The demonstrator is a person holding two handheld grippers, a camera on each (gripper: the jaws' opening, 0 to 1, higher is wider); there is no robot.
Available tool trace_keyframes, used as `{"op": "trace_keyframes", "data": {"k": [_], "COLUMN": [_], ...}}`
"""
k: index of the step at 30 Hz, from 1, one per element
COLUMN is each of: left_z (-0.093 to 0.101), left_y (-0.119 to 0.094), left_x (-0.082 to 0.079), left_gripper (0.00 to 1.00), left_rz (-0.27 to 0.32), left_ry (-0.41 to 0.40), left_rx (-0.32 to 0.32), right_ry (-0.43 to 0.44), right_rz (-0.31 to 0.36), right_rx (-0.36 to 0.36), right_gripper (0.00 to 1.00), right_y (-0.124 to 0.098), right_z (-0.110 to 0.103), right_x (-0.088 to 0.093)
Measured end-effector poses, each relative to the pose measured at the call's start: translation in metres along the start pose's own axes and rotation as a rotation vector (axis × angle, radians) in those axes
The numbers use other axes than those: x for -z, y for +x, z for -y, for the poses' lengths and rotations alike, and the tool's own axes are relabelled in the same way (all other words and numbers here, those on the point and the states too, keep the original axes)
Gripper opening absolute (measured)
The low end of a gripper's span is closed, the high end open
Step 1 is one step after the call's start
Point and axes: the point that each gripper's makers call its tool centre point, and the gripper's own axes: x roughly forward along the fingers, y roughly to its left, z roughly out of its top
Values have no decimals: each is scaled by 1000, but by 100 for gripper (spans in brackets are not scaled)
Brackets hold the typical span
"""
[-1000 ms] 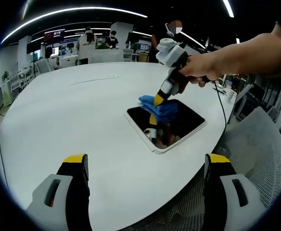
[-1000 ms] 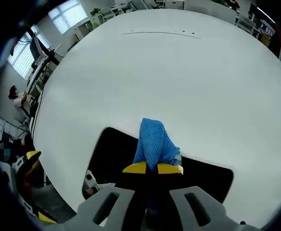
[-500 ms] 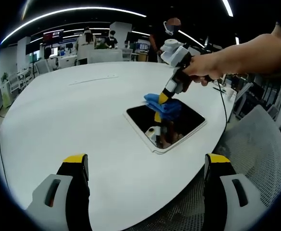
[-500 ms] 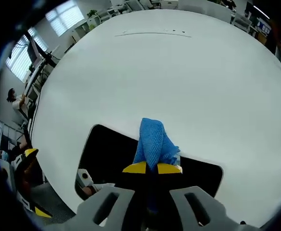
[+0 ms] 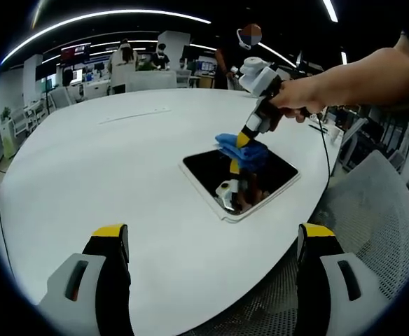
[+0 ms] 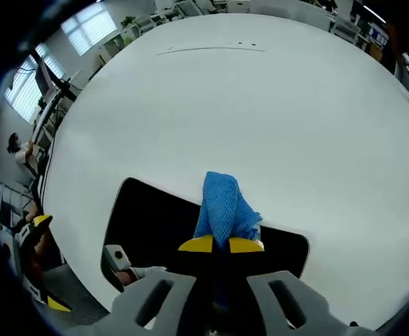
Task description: Wipe the mirror surface with the cleaning cloth until all visible marks leave the cleaned area.
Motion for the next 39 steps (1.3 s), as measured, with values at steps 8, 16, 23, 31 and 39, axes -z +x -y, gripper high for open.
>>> {"op": "trace_keyframes", "data": {"k": [8,16,23,31,39], "left_z": [0,-2,0,-2,-1], "left_y": [0,-1,-1,0,-1], "left_x": [-1,-1,-5,-5,-5], "left_gripper": [99,99,99,99,99], "left_rz": [3,1,22,15,14], "left_ry": [0,-3,-21,-19,-18], "left_rx": [0,-8,1,-10,-16], "right_ry": [11,23,86,130,83], "right_rz": [-5,-5,-10,-5,1], "right_rx": [21,29,33,26,62], "right_gripper": [0,0,0,0,0], "right_y": [-3,0,-1,-9,-15], "right_z": [14,23,21,14,7], "right_x": [4,4,9,24,39]}}
